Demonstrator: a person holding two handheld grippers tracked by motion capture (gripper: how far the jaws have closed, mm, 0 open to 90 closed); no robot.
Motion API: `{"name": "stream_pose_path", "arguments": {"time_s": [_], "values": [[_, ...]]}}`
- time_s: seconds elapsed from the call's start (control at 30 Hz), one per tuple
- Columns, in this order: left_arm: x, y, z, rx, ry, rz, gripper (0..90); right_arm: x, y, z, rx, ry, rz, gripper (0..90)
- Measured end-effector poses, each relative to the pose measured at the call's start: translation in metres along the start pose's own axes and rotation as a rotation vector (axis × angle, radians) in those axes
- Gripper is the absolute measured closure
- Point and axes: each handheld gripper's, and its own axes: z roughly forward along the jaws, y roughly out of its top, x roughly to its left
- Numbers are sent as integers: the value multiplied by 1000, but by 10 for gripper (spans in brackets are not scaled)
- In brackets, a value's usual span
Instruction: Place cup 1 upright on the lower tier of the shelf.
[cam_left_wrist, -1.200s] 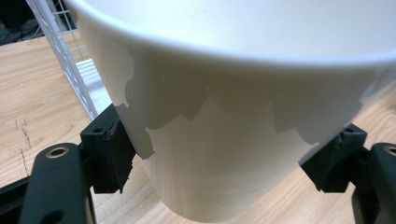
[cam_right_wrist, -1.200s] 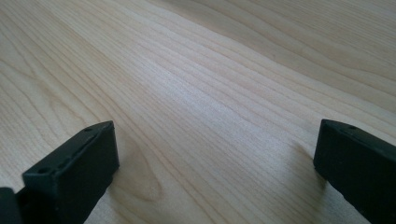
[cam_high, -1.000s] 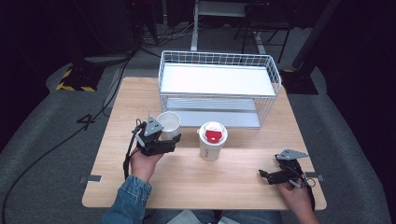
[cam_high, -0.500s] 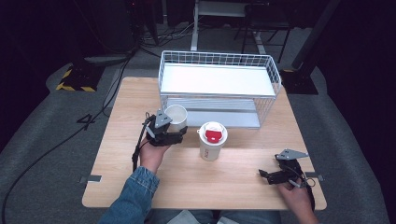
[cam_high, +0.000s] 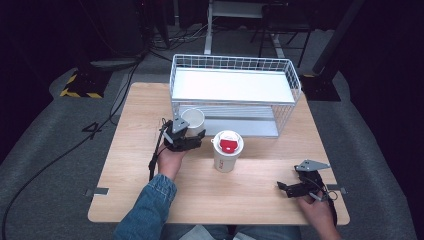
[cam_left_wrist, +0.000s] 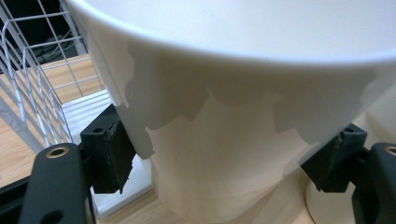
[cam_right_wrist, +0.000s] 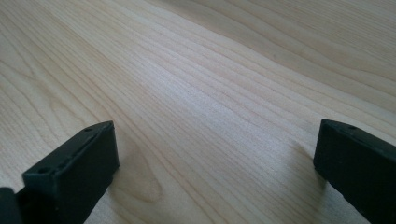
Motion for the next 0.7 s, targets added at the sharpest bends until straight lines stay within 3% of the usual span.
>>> {"name": "stream_pose_path", "arguments": {"time_s": [0.2, 0.5, 0.7], "values": [[3, 0, 10, 6, 3, -26, 229, 0, 0, 0, 1, -1, -1, 3], [2, 4, 26, 29, 20, -9, 229, 0, 0, 0, 1, -1, 0, 3], [4, 0, 39, 18, 38, -25, 229, 0, 0, 0, 1, -1, -1, 3]]}}
